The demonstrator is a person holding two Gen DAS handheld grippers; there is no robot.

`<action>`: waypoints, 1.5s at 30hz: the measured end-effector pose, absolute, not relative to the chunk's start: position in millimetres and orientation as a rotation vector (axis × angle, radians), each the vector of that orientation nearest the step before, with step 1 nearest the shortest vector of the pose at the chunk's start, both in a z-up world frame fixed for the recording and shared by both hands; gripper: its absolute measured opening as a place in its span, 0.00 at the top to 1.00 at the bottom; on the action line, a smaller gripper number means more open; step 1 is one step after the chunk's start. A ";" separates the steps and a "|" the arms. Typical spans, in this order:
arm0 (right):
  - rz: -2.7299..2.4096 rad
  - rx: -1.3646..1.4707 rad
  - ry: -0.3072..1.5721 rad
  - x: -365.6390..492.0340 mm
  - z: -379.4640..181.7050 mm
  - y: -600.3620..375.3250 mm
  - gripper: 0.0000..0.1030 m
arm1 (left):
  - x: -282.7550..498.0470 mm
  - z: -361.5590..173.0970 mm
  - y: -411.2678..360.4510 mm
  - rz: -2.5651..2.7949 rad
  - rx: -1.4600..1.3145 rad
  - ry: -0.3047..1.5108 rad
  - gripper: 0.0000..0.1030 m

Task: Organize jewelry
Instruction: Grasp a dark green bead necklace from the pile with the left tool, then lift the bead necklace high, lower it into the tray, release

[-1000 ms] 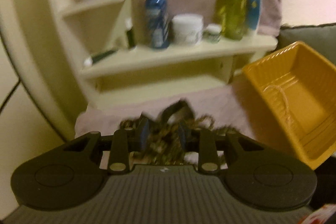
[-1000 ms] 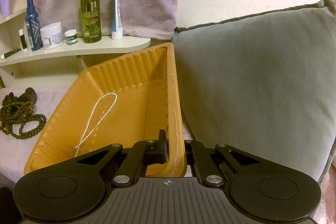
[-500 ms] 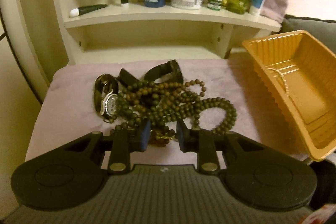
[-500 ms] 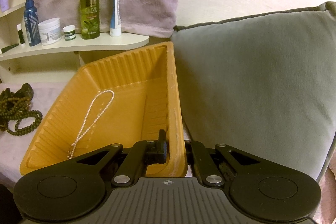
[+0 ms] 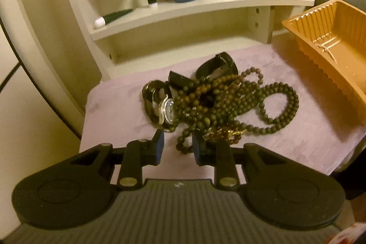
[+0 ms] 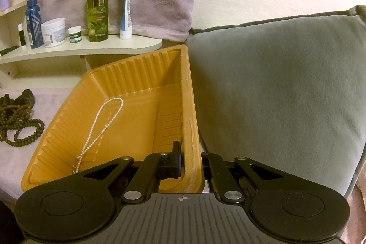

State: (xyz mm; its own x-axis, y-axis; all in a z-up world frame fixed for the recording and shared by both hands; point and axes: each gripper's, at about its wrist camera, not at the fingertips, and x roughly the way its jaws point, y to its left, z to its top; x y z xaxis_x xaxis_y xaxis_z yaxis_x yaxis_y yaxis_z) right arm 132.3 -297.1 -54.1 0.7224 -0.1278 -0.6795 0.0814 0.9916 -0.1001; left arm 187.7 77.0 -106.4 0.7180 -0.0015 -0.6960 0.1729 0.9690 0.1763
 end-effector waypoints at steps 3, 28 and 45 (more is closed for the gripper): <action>-0.117 -0.066 0.755 131.7 -54.0 -297.5 0.96 | 193.0 -112.8 77.3 -0.102 0.254 0.775 0.77; -0.115 -0.062 0.731 127.1 -52.3 -294.1 0.96 | 184.3 31.4 47.8 -0.214 0.340 0.466 0.94; -0.117 -0.054 0.707 121.7 -48.0 -288.8 0.96 | 183.0 146.4 -2.0 -0.348 0.349 0.240 0.94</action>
State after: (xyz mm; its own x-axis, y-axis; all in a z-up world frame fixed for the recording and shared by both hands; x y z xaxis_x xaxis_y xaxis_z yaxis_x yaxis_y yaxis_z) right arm 121.7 -288.8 -48.0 0.7539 -0.1252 -0.6450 0.0887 0.9921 -0.0890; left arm 183.0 -2.0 146.4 0.9130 -0.2899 -0.2871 0.3715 0.8816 0.2910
